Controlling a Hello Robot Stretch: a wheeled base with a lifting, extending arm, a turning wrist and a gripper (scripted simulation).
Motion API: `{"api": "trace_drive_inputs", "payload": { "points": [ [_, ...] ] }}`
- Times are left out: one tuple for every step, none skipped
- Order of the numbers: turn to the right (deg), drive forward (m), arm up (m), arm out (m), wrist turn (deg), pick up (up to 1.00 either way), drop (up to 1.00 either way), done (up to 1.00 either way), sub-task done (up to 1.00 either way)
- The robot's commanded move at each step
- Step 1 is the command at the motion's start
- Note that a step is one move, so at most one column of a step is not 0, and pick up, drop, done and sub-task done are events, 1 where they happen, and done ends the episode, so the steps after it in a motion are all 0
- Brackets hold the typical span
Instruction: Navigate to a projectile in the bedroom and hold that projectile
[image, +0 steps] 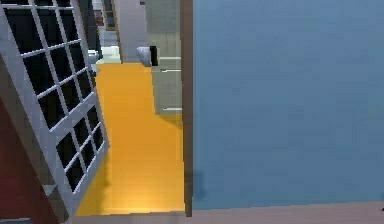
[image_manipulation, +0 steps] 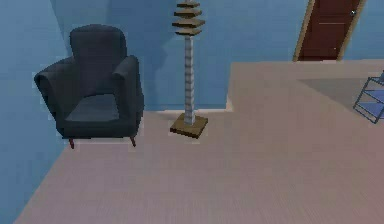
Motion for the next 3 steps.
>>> {"api": "trace_drive_inputs", "payload": {
  "points": [
    [3.0, 0.00, 0.00, 0.00, 0.0, 0.00, 0.00, 0.00, 0.00],
    [0.0, 0.60, 0.00, 0.00, 0.0, 0.00, 0.00, 0.00, 0.00],
    [-42.0, 0.00, 0.00, 0.00, 0.0, 0.00, 0.00, 0.00, 0.00]
  ]
}}
